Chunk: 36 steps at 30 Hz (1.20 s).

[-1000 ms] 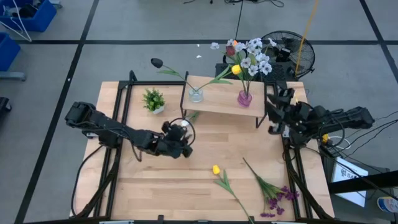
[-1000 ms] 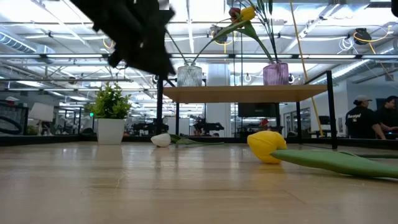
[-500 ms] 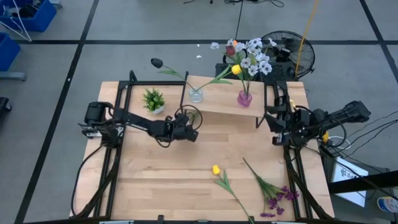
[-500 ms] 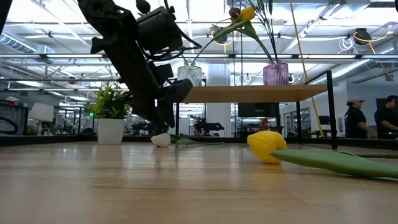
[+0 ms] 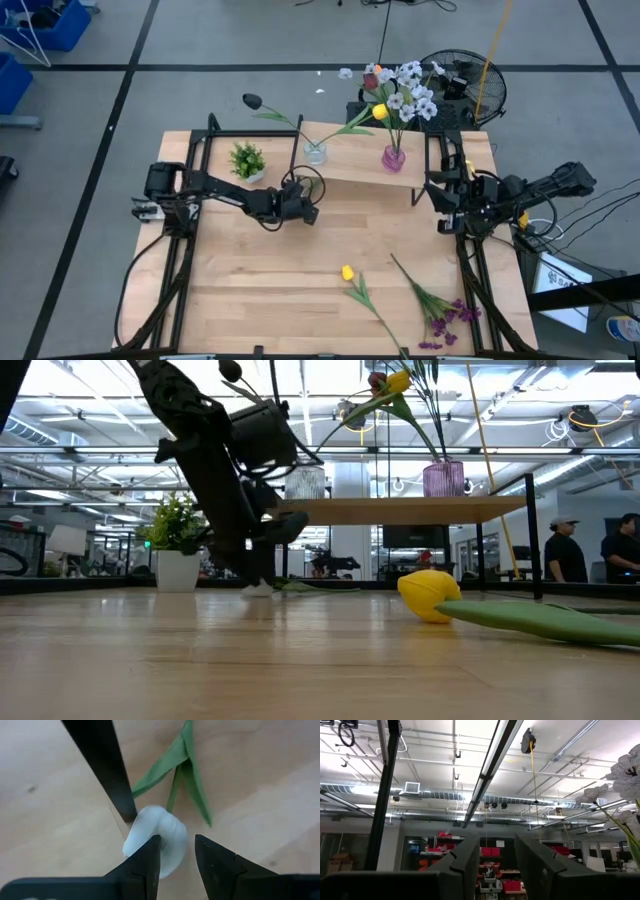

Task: Pick and place flowers into a vace then onto a shelf
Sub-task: Put the white tulip into the transparent vase

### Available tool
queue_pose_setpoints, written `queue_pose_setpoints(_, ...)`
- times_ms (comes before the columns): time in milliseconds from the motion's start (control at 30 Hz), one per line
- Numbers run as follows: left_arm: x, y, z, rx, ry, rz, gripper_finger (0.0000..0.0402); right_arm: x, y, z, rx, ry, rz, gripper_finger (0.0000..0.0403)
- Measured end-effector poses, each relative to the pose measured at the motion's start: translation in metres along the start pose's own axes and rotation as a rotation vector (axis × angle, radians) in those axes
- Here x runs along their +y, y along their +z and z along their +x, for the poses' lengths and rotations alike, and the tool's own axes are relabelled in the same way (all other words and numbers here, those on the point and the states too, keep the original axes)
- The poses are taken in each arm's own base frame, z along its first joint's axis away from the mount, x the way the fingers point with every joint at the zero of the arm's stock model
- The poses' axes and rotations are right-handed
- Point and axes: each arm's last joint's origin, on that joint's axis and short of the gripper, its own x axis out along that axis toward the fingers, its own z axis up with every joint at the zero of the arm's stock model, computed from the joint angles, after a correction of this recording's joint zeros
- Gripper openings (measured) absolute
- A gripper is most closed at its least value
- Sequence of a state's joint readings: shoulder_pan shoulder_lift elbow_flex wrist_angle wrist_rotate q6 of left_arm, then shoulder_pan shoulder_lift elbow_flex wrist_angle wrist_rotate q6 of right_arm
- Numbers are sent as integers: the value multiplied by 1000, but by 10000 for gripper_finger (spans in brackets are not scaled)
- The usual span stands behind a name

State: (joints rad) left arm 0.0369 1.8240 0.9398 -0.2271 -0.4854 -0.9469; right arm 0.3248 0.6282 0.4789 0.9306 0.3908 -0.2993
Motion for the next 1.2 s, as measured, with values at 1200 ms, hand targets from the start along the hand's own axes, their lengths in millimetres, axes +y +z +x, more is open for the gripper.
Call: queue_pose_setpoints(1200,-22,-5,-171,443,-858,-23,2,60,-80,43,491,249,180,116)
